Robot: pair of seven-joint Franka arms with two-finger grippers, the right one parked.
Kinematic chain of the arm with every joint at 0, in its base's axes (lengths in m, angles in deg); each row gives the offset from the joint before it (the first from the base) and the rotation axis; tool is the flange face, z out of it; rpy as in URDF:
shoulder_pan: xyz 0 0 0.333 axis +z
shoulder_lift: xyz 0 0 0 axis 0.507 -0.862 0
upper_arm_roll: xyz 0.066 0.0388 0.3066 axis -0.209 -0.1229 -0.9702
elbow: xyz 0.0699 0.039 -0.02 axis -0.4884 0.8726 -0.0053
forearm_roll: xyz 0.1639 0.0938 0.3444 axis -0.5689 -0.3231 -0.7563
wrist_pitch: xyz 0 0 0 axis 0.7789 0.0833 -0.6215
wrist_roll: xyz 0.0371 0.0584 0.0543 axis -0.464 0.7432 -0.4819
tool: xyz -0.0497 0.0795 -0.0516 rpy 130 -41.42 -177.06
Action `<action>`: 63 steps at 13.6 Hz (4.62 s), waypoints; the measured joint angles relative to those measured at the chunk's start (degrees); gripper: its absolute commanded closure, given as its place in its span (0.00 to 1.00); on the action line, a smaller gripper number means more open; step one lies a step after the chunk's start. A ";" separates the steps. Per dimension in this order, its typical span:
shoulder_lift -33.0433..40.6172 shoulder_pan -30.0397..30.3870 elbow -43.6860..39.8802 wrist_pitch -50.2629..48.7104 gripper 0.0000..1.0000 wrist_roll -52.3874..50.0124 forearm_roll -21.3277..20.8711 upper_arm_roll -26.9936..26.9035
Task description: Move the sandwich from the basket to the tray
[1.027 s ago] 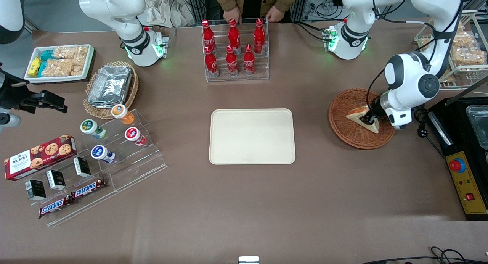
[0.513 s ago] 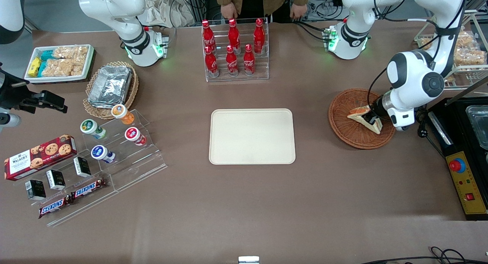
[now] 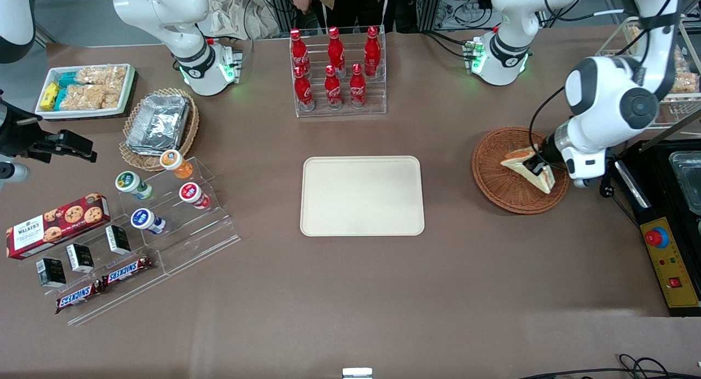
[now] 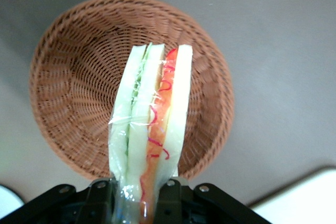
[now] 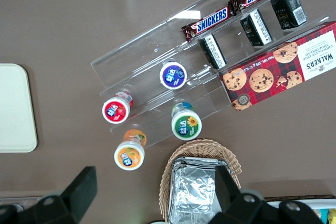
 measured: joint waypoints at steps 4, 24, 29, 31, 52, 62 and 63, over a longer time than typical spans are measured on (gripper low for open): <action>0.07 0.00 -11.75 -9.55 0.74 8.71 -0.69 0.45; -24.87 -11.93 -31.93 -9.09 0.72 11.55 -9.76 16.47; -29.99 -14.03 -32.14 -6.56 0.72 10.63 -10.28 16.47; -31.56 -14.98 -31.86 -4.74 0.72 10.51 -10.32 16.47; -38.80 -19.01 -26.82 4.92 0.00 3.60 -19.24 16.38; -35.02 -18.66 -30.34 -1.13 0.00 3.57 -19.34 16.31; -33.25 -18.15 -30.80 -2.62 0.00 3.57 -19.34 16.24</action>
